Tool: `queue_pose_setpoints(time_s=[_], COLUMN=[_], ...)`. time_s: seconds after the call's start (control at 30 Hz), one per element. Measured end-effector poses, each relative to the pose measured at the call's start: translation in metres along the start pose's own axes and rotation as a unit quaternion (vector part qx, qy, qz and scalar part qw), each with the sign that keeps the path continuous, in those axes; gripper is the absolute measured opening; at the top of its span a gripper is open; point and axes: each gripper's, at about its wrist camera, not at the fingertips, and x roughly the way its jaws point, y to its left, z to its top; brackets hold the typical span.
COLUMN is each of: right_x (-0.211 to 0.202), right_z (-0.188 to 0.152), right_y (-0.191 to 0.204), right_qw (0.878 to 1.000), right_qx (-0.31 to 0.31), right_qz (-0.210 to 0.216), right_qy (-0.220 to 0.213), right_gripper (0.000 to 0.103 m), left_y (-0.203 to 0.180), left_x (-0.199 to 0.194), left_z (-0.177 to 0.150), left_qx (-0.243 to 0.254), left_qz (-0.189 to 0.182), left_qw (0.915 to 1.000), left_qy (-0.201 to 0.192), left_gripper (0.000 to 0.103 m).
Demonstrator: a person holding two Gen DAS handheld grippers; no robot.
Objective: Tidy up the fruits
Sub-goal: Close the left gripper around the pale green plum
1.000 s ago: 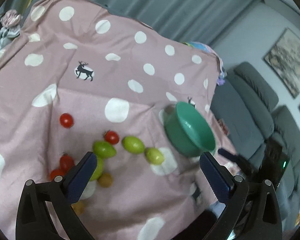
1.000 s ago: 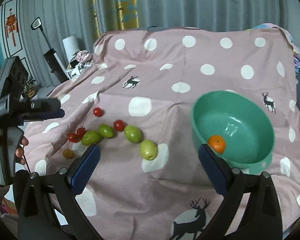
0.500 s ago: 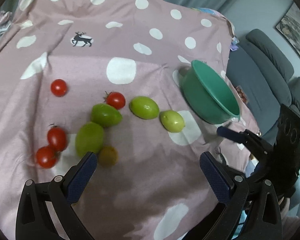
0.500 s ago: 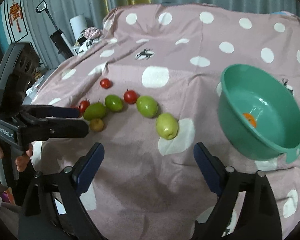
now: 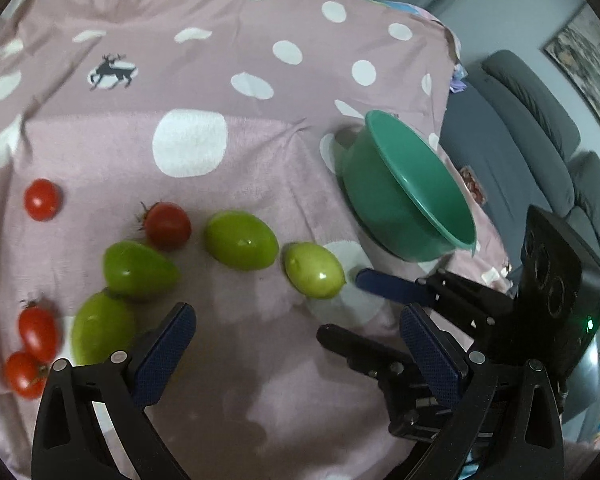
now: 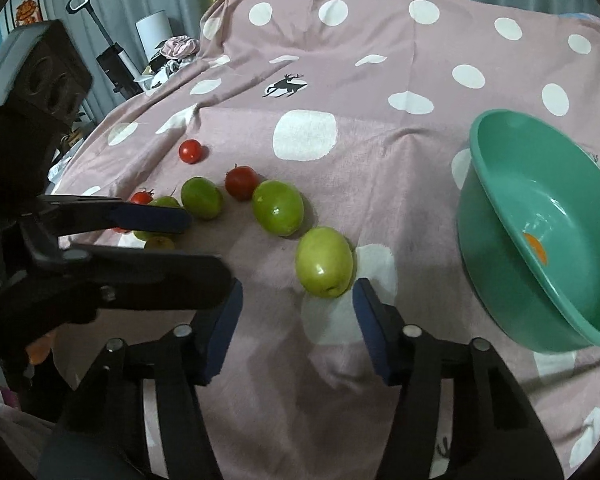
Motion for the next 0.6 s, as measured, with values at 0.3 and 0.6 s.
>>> queue_pose_setpoints(time_s=[0.3, 0.6], right_x=[0.011, 0.022], right_z=[0.01, 0.021], right_y=[-0.002, -0.002], right_qw=[0.999, 0.997], right_qx=[-0.029, -0.076], right_qz=[-0.01, -0.017], right_qy=[0.012, 0.028], right_gripper=[0.048, 0.049], left_y=[0.002, 0.004], left_x=[0.027, 0.044], left_z=[0.013, 0.016], left_qx=[-0.009, -0.021], left_qz=[-0.02, -0.044], left_qw=[0.9996, 0.9985], left_qy=[0.019, 0.024], left_gripper=[0.087, 0.073])
